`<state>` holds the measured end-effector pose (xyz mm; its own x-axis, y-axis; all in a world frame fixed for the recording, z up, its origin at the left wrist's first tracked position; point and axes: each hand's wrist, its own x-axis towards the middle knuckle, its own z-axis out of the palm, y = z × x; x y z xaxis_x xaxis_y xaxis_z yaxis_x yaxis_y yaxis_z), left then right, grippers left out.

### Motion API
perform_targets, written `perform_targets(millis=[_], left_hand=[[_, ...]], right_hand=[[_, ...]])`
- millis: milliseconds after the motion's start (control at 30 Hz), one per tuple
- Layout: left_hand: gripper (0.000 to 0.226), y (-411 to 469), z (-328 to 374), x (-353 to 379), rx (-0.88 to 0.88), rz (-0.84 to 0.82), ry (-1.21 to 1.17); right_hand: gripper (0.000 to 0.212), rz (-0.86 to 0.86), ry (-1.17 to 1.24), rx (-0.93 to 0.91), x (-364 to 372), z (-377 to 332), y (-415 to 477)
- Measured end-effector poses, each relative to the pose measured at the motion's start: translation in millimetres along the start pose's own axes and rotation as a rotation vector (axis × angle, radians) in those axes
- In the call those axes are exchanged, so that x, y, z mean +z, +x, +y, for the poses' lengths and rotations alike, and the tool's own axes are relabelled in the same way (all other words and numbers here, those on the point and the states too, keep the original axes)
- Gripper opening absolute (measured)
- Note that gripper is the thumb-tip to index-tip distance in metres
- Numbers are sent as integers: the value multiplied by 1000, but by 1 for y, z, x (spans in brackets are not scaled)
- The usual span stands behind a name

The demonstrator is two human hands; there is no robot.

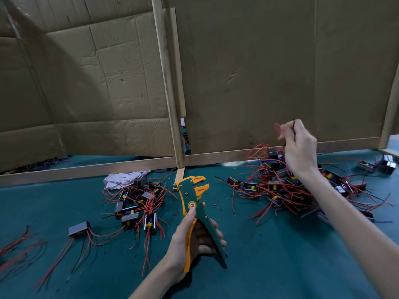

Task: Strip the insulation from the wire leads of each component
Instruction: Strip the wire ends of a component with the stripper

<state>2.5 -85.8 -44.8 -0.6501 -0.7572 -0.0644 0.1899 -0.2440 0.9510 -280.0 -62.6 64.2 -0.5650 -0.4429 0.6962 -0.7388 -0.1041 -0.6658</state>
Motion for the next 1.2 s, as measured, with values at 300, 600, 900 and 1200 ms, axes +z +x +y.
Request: perform_targets(millis=[300, 600, 900, 1200], left_hand=[[56, -1, 3, 2, 11, 65, -15], [53, 2, 0, 2, 107, 181, -69], [58, 4, -4, -1, 142, 94, -1], [47, 4, -4, -1, 148, 156, -65]], right_hand=[[51, -166, -291, -292, 53, -23, -32], [40, -1162, 28, -18, 148, -50, -101], [25, -906, 131, 253, 168, -61, -113], [23, -497, 509, 484, 150, -70, -60]])
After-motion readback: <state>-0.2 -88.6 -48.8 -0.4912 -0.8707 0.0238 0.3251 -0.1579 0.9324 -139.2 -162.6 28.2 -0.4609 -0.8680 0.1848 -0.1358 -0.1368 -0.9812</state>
